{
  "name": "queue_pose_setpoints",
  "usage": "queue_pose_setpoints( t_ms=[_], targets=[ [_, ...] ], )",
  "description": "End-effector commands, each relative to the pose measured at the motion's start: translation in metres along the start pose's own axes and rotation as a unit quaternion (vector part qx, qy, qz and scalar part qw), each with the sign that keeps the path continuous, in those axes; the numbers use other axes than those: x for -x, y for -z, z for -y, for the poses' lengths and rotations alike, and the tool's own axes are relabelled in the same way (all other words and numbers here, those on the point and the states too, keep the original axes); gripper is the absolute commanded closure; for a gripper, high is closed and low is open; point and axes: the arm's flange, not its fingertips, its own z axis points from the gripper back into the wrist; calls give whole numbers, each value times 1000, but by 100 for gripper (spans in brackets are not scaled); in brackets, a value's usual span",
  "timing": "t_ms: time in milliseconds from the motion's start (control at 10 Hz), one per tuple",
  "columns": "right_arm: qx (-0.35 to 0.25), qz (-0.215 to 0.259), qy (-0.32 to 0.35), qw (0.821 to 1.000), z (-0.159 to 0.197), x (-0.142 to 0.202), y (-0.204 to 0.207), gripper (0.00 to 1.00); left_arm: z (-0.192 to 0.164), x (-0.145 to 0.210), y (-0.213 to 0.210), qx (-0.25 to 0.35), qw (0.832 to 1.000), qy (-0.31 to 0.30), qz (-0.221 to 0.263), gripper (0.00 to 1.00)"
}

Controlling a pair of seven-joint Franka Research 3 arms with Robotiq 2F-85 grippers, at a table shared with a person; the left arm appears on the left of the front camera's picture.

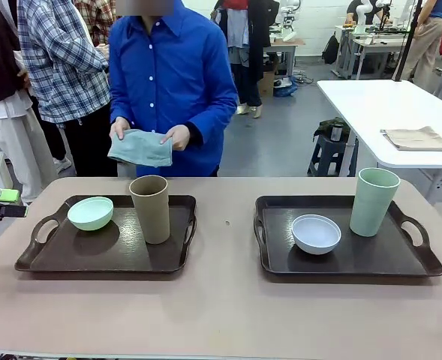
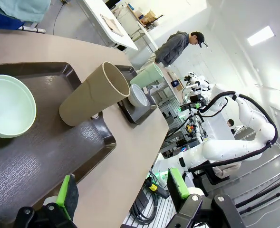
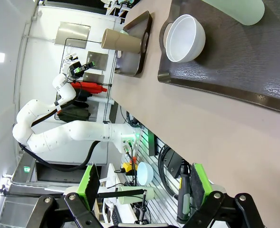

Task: Set up a tray with a mat and arrange the tableware.
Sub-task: Pick up the Picnic Bowl and Reusable plastic cup from the Handle tray in front of the human's position and hold them in the air.

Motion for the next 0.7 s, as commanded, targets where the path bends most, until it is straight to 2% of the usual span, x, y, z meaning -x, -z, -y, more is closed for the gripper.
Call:
queue_pose_setpoints(
  t_ms=[0,600],
  targets=[
    [-6,2,0,1000,0,0,0,0,0,0,-1,3,1000,1,4,0],
    [-6,2,0,1000,0,0,0,0,0,0,-1,3,1000,1,4,0]
  ],
)
